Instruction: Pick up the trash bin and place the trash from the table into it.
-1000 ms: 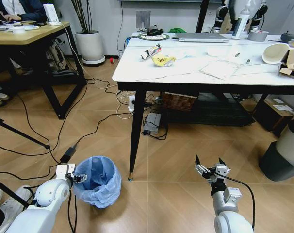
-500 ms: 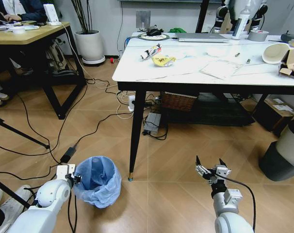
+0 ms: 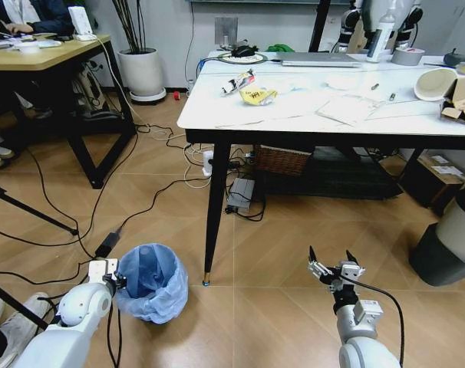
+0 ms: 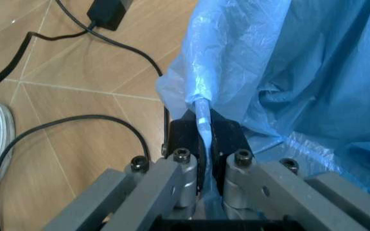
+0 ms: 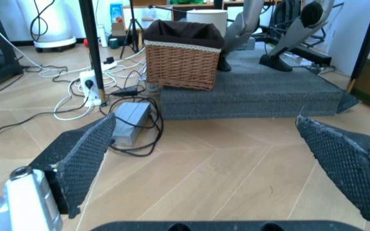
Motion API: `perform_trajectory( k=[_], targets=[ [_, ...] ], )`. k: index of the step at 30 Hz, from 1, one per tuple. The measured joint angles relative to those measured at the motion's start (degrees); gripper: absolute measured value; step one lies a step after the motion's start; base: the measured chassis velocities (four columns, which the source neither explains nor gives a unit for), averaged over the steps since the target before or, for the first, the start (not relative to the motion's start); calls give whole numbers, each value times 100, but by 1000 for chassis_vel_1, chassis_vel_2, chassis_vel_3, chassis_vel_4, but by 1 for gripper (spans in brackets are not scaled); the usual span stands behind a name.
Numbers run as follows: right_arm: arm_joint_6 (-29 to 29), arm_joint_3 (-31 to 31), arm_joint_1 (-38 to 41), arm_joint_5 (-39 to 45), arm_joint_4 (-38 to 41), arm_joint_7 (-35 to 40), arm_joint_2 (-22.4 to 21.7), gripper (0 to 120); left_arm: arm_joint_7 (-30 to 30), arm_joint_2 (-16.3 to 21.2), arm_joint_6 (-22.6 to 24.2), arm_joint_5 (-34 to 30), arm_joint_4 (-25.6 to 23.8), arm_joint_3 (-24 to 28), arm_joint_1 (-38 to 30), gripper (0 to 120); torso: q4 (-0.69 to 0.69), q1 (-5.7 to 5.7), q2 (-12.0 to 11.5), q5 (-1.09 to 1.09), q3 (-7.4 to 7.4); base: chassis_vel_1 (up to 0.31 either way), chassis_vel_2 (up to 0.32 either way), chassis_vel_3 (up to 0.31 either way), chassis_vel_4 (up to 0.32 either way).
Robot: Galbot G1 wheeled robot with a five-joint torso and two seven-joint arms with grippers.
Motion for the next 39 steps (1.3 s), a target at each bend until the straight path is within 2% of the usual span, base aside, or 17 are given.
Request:
perform_trajectory(
  k=[6,9,20,22,27,30,35,39],
  targets=[
    [-5,6,-12,-2,63,9,0,100,-355,10,2,-530,-504,-2,182,0,-1,0,0,-3,1,0,0,0,0],
    [-15,11,-11,-2,98,18,-1,100,-639,31,8,-832,-913,-2,297,0,1,0,0,-1,1,0,0,0,0],
    [-55,73,-49,17,205,65,-66,100,-1359,153,-46,-1537,-2157,-33,665,0,-1,0,0,1,0,0,0,0,0],
    [-67,75,-52,24,221,76,-75,100,-1420,169,-46,-1572,-2259,-37,727,0,-1,0,0,0,1,0,0,0,0],
    [-244,91,-86,47,340,174,-110,100,-2151,188,-45,-2146,-3090,-108,1231,0,1,0,0,-1,0,0,0,0,0],
    [-264,95,-92,51,363,178,-116,100,-2303,177,-46,-2249,-3316,-141,1369,0,0,0,0,0,0,0,0,0,0],
    [-295,111,-161,76,454,202,-162,100,-2540,168,-47,-2437,-4184,-271,1868,0,0,0,1,0,0,0,0,0,0],
    [-329,127,-211,72,498,203,-172,100,-2599,162,-47,-2460,-4521,-183,1988,0,0,0,1,0,0,0,0,0,0]
  ],
)
